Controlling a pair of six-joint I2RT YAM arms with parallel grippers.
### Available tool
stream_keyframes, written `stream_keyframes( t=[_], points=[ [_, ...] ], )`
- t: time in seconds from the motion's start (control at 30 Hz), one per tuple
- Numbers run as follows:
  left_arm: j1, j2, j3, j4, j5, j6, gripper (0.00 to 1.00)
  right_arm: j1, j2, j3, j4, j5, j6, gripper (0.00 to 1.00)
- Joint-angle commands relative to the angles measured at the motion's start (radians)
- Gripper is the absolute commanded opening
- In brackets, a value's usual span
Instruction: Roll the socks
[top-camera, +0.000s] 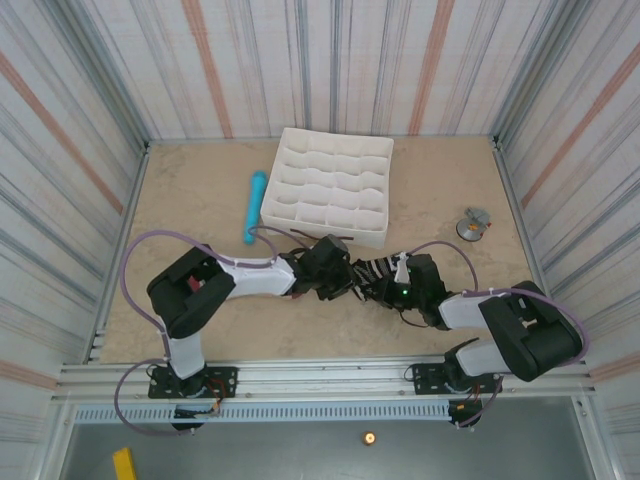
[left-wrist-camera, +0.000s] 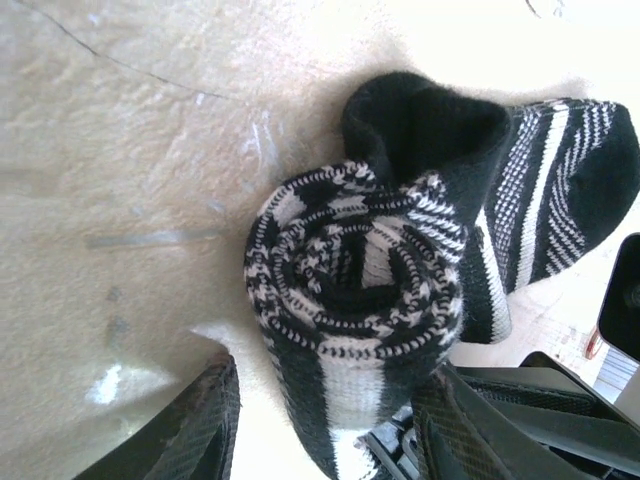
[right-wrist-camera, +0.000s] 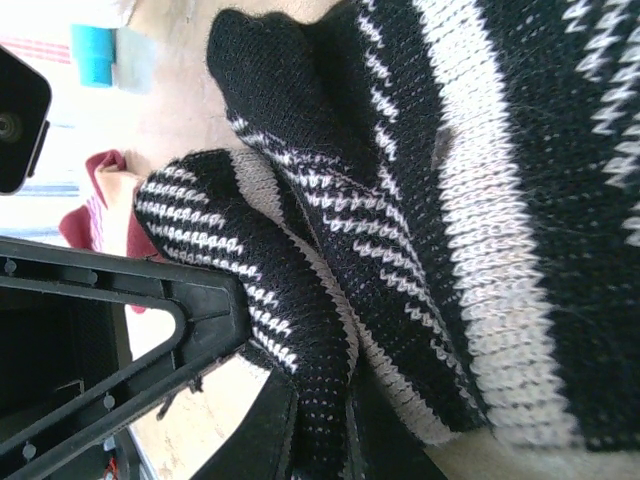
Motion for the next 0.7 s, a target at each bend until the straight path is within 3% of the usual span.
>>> stream_keyframes(
  t=[0.0,0.13,0.3,0.5,0.57,0.67],
  points=[
    [0.029,0.006,0.015,-0.095,-0.046,0.036,0.47,-0.014,0.046,-0.04,-0.233,0.074,0.011,0.0],
    [0.037,0.038,0.037,-0.101,-0.044,0.046,0.46,-0.016,0.042,-0.039,-0.232,0.071,0.009,0.0],
    [0.037,0.076,0.052,-0.093,-0.031,0.036,0.33,-0.018,0.041,-0.043,-0.222,0.064,0.006,0.0],
    [0.036,0.106,0.054,-0.086,-0.039,0.022,0.31,-0.019,0.041,-0.033,-0.19,0.022,-0.024,0.0],
    [0.037,0.108,0.058,-0.09,-0.05,0.023,0.26,-0.019,0.043,-0.02,-0.203,0.008,-0.044,0.01],
    [0.037,0.108,0.08,-0.123,-0.053,0.034,0.07,-0.021,0.036,-0.008,-0.219,0.003,-0.068,0.09]
  ],
)
